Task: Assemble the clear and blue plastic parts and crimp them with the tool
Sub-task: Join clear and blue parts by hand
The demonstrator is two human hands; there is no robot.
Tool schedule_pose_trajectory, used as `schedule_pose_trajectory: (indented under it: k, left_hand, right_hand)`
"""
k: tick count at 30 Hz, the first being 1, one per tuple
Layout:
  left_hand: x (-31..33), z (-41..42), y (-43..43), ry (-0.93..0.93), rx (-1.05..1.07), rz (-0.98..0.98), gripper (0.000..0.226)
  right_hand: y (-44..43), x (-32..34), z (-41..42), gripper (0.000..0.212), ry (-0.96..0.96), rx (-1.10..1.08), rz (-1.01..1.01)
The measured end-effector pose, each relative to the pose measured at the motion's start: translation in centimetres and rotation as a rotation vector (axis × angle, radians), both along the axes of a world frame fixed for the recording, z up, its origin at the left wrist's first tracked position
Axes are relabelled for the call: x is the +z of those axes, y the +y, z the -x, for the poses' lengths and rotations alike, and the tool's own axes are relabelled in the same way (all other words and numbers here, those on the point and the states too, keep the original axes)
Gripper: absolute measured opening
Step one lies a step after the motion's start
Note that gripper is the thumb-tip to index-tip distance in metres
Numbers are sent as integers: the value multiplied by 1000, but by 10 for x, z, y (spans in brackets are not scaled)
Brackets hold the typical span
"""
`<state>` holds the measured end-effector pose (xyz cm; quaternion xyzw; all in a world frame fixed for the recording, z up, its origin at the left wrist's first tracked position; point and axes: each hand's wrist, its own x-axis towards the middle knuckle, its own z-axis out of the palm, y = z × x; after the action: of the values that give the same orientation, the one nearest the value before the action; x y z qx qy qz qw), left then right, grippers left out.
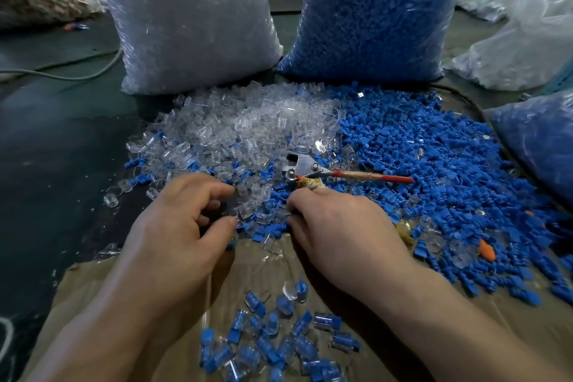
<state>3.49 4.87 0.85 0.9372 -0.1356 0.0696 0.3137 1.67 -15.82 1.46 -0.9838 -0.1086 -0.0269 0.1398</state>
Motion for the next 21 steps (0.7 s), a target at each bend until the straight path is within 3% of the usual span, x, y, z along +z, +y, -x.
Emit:
schedule_pose_trajectory:
  k: [4,11,17,21]
  left_hand:
    - [1,3,4,4,40,-73,10]
    - [1,10,-10,77,-101,-243,48]
    - [3,15,-22,29,-126,-221,31]
    - [2,15,-24,13,-98,-174,23]
  right_hand:
    - [-2,5,3,18,6,-1,-110]
    - [-1,9,10,10,80,62,-255]
    - [6,7,9,6,81,107,-395]
    - [4,4,5,5,83,22,-524]
